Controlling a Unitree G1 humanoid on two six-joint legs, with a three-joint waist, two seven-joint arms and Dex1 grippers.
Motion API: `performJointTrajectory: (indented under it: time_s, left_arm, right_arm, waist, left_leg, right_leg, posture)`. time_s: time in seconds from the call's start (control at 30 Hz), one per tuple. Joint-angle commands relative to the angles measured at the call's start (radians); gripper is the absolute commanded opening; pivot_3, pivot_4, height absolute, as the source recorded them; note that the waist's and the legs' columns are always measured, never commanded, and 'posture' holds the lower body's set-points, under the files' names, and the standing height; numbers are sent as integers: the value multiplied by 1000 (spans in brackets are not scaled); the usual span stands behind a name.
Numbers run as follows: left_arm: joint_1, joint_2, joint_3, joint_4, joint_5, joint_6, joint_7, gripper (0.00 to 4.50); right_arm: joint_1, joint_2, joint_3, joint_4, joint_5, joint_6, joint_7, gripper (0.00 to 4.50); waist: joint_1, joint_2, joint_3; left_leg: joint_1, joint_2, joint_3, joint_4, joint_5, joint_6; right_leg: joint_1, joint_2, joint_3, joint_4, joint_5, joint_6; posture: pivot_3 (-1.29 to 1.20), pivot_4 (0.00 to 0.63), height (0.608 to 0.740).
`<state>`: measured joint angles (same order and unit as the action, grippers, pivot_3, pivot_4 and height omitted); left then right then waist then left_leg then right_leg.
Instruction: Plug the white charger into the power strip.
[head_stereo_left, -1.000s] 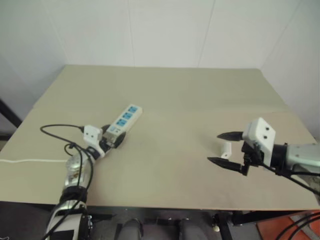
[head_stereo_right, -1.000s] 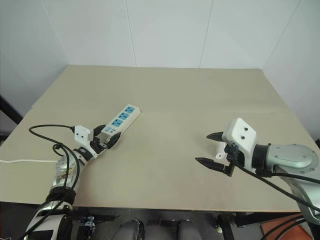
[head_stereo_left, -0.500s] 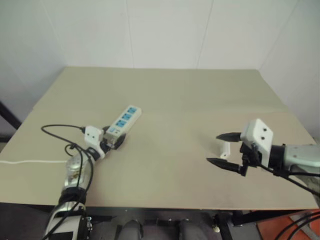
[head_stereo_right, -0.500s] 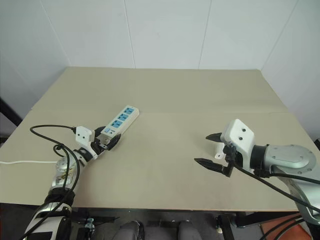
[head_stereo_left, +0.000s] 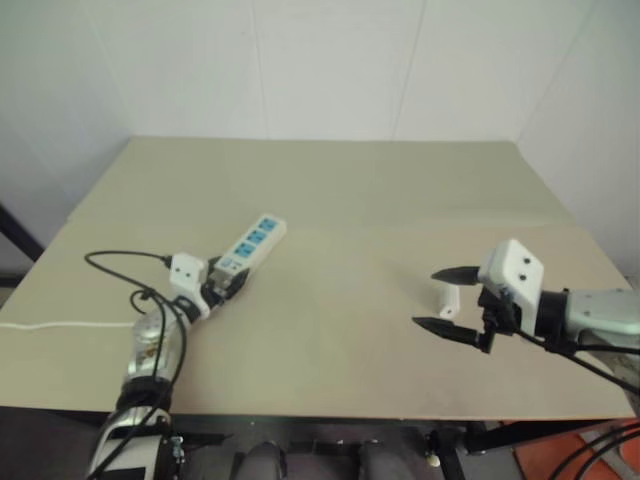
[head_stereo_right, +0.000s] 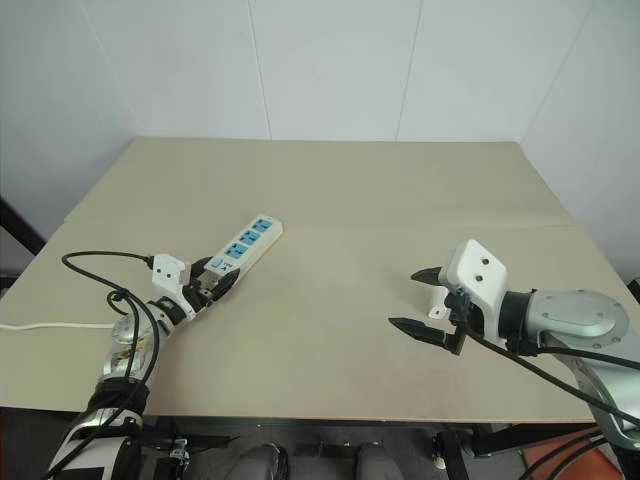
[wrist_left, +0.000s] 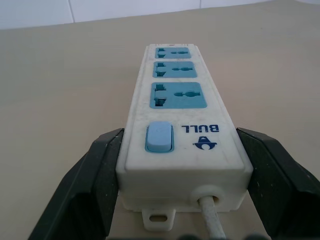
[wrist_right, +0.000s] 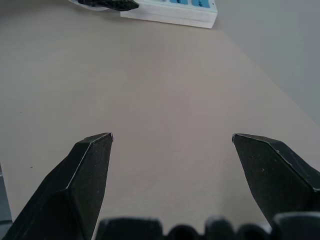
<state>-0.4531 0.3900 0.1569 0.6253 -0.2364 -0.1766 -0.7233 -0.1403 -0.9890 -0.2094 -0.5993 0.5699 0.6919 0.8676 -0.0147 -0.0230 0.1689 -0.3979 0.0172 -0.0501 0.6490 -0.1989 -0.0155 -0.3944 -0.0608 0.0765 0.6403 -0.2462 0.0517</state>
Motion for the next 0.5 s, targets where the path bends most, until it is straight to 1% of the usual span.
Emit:
performJointTrajectory:
  time_s: [0.03, 0.17, 0.27, 0.33, 0.4, 0.43, 0.5]
  left_arm:
    - [14, 13, -50, -48, -20, 12, -143, 3238]
    - [-5, 51, -106, -69, -34, 26, -330, 3238]
    - [-41, 65, -144, -53, -41, 38, -441, 3238]
    - [-71, 66, -171, -32, -45, 48, -521, 3238]
    - [-101, 65, -196, -9, -39, 49, -591, 3238]
    - [-113, 63, -205, 3, -37, 51, -616, 3238]
    - [-143, 58, -227, 28, -27, 55, -664, 3238]
  right_arm:
    - [-17, -24, -22, -19, -5, -1, 0, 4500]
    - [-23, -68, -50, 2, 3, -24, 58, 4500]
    - [-24, -125, -54, 58, -54, -167, 171, 4500]
    - [-34, -192, 1, 144, -171, -340, 257, 4500]
    - [-73, -253, 92, 258, -322, -551, 321, 4500]
    - [-104, -266, 132, 316, -375, -657, 353, 4500]
    - [-220, -265, 221, 449, -455, -888, 439, 4500]
  waist:
    - [2, 0, 0]
    - [3, 0, 0]
    - [4, 0, 0]
    - [4, 0, 0]
    - [1, 0, 0]
    - [1, 0, 0]
    - [-3, 0, 0]
  left_leg:
    - [0, 0, 0, 0, 0, 0]
    - [-2, 0, 0, 0, 0, 0]
    - [-4, 0, -1, 0, 0, 0]
    - [-6, 0, -1, 0, 0, 0]
    - [-8, 0, 0, 1, 0, 0]
    - [-8, 0, 0, 1, 0, 0]
    - [-8, 0, 0, 0, 0, 0]
  right_leg:
    - [0, 0, 0, 0, 0, 0]
    - [-1, 0, -2, -1, 0, 0]
    - [-3, 0, -2, -2, 0, 0]
    - [-4, 0, -2, -2, 0, 0]
    - [-7, -1, -2, -2, 0, 0]
    - [-8, -1, -2, -2, 0, 0]
    - [-8, 0, -2, -2, 0, 0]
  posture:
    - [0, 150, 740]
    - [0, 150, 740]
    - [0, 150, 740]
    - [0, 150, 740]
    - [0, 150, 740]
    - [0, 150, 740]
    - [0, 150, 740]
